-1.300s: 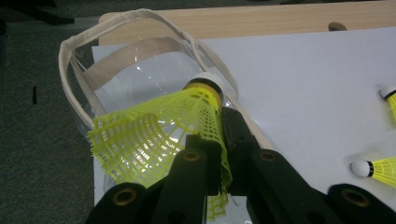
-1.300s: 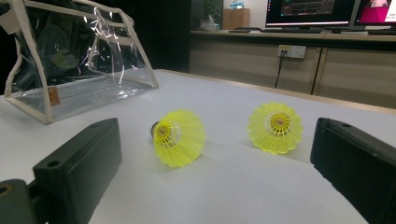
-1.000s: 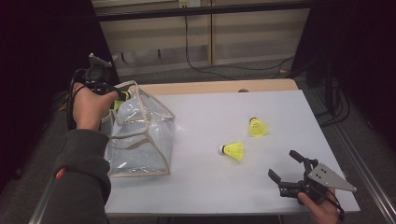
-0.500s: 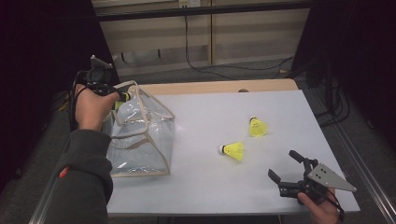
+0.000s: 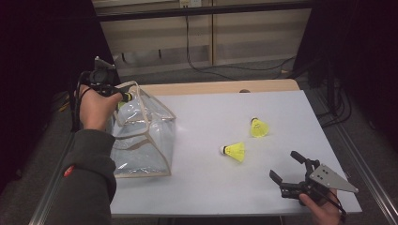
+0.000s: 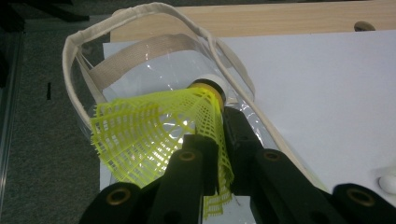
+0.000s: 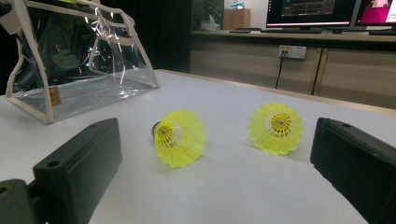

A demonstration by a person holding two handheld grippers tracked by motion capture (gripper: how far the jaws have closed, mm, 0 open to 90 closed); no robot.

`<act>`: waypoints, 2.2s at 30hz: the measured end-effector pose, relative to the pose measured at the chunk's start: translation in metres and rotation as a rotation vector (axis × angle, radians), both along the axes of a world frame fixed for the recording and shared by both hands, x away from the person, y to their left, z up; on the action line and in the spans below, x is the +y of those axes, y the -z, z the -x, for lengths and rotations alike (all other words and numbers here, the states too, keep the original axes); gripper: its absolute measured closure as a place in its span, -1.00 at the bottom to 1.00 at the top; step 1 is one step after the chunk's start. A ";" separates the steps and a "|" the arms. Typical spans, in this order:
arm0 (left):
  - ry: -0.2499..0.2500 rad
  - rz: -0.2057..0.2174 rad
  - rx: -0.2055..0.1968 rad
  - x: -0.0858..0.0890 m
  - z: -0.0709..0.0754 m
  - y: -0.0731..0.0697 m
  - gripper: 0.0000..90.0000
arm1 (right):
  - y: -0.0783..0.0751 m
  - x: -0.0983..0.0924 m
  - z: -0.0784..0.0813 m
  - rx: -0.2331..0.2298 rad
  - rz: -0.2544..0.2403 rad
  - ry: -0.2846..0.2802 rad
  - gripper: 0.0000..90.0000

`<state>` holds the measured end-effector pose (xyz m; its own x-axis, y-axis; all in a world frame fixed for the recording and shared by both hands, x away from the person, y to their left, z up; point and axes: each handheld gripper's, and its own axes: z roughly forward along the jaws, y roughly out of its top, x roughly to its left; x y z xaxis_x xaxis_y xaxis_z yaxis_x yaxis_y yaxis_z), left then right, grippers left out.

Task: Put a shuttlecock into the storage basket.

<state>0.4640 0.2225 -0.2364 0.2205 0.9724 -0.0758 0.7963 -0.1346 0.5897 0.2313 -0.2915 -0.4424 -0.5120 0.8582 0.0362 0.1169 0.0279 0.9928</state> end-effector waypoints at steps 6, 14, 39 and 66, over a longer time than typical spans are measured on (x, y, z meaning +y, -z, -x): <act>0.002 -0.009 0.001 -0.004 -0.002 0.004 0.85 | 0.000 0.000 0.000 0.000 0.000 -0.001 -0.96; -0.003 -0.006 -0.017 -0.005 -0.003 0.004 0.78 | 0.000 0.000 0.000 0.003 -0.004 -0.002 -0.96; 0.083 0.116 -0.019 -0.012 0.008 -0.011 0.51 | 0.000 0.000 0.000 0.000 0.001 -0.002 -0.96; 0.291 0.218 -0.005 -0.046 0.021 -0.013 -0.05 | -0.001 0.000 0.001 -0.005 -0.002 0.000 -0.96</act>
<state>0.4435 0.1766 -0.2236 0.4863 0.8303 -0.2724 0.7402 -0.2258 0.6333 0.2308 -0.2916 -0.4417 -0.5118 0.8584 0.0347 0.1116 0.0263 0.9934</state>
